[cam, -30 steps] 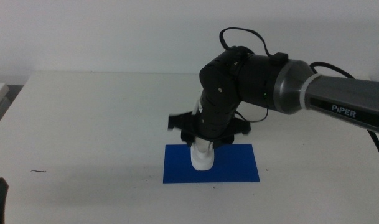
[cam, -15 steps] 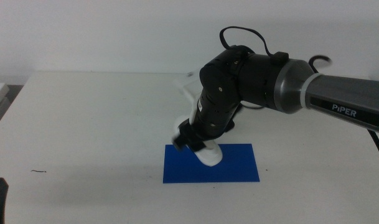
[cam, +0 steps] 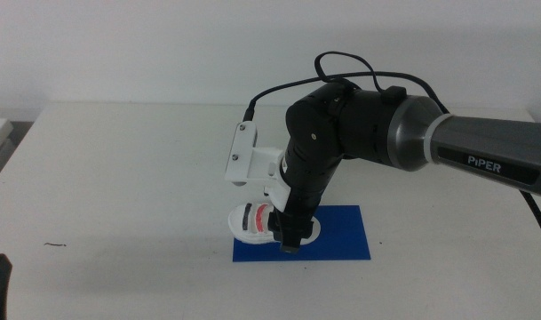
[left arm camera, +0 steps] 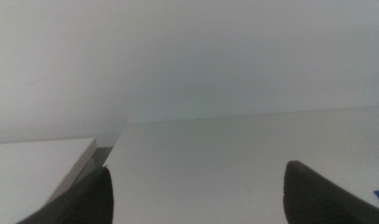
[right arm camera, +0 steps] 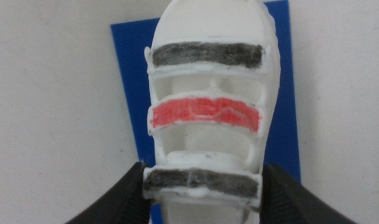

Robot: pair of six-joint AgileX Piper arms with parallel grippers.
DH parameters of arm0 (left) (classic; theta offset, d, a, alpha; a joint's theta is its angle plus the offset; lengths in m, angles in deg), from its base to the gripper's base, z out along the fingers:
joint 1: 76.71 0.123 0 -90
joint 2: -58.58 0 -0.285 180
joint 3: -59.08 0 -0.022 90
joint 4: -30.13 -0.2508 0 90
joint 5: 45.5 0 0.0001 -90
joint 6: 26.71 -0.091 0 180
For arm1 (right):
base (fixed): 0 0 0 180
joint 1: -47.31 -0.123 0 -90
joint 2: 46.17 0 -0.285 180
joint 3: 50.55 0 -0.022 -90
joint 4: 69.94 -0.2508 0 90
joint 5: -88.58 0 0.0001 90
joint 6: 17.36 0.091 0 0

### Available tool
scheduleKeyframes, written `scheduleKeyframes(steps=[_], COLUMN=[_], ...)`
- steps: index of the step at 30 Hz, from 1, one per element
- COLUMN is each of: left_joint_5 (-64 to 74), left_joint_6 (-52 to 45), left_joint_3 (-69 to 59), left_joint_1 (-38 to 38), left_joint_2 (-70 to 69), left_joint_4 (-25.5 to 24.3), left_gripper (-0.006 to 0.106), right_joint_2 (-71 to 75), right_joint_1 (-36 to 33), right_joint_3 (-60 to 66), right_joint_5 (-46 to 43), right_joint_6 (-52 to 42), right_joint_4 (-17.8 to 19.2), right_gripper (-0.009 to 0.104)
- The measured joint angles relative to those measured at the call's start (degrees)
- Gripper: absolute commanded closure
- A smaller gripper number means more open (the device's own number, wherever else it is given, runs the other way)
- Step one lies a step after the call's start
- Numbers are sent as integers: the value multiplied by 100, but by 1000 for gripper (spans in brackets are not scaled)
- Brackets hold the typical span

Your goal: Use one arm to grab the shoe from the table and place it on the mat.

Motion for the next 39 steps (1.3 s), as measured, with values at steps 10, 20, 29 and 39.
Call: scheduleKeyframes(steps=[10, 20, 29, 39], left_joint_5=[0, 0, 0, 0], left_joint_6=[0, 0, 0, 0], left_joint_3=[0, 0, 0, 0], left_joint_1=[0, 0, 0, 0], left_joint_2=[0, 0, 0, 0], left_joint_4=[0, 0, 0, 0], left_gripper=[7, 7, 7, 7], right_joint_2=[-92, -303, 756, 4687], right_joint_1=[107, 107, 217, 1421], right_joint_3=[0, -10, 874, 3706], right_joint_5=[-12, -56, -1339, -2958], right_joint_6=[12, 23, 460, 2825], right_joint_4=[317, 317, 292, 345], right_gripper=[97, 48, 3, 3])
